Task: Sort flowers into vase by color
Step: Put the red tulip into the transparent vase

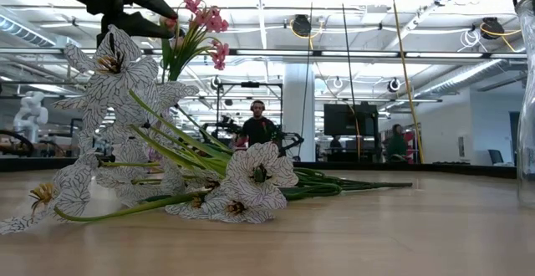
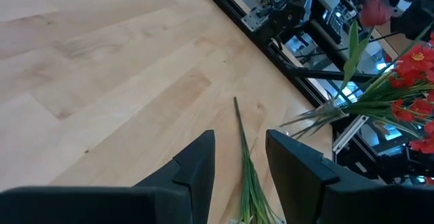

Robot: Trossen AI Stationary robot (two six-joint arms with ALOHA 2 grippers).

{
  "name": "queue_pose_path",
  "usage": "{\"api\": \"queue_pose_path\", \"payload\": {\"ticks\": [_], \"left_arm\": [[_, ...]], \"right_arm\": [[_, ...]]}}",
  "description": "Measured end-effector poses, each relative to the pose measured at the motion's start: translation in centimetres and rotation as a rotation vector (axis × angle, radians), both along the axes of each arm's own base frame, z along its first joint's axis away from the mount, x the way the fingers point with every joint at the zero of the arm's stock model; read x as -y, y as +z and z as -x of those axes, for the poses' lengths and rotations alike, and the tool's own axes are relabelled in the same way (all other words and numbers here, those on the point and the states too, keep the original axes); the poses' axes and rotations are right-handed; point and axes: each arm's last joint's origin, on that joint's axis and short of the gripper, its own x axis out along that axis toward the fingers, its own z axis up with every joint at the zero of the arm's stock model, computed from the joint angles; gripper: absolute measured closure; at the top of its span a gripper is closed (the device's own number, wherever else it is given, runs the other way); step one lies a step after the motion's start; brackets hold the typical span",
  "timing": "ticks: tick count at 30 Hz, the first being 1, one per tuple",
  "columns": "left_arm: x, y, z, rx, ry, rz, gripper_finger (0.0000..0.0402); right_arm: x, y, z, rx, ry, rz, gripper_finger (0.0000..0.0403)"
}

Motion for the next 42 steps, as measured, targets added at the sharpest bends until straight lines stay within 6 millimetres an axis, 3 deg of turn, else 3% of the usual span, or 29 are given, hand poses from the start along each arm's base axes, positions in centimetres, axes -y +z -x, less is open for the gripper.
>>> {"api": "queue_pose_path", "payload": {"ticks": [11,23,42], "left_arm": [[0.0,-0.1,0.0,-0.013,-0.011,-0.028,0.0263],[0.0,-0.1,0.1,-0.018,-0.012,-0.030,0.0263],[0.0,-0.1,0.1,-0.020,-0.024,-0.043,0.0263]], "right_arm": [[-1.0,-1.5,-1.3,-0.005,-0.043,0.016,0.0403],[-2.9,-5.3,-1.9,-0.031,-0.038,0.089,0.0403],[-4.5,-9.7,-3.5,-0.281,0.091,0.210,0.0403]]}}
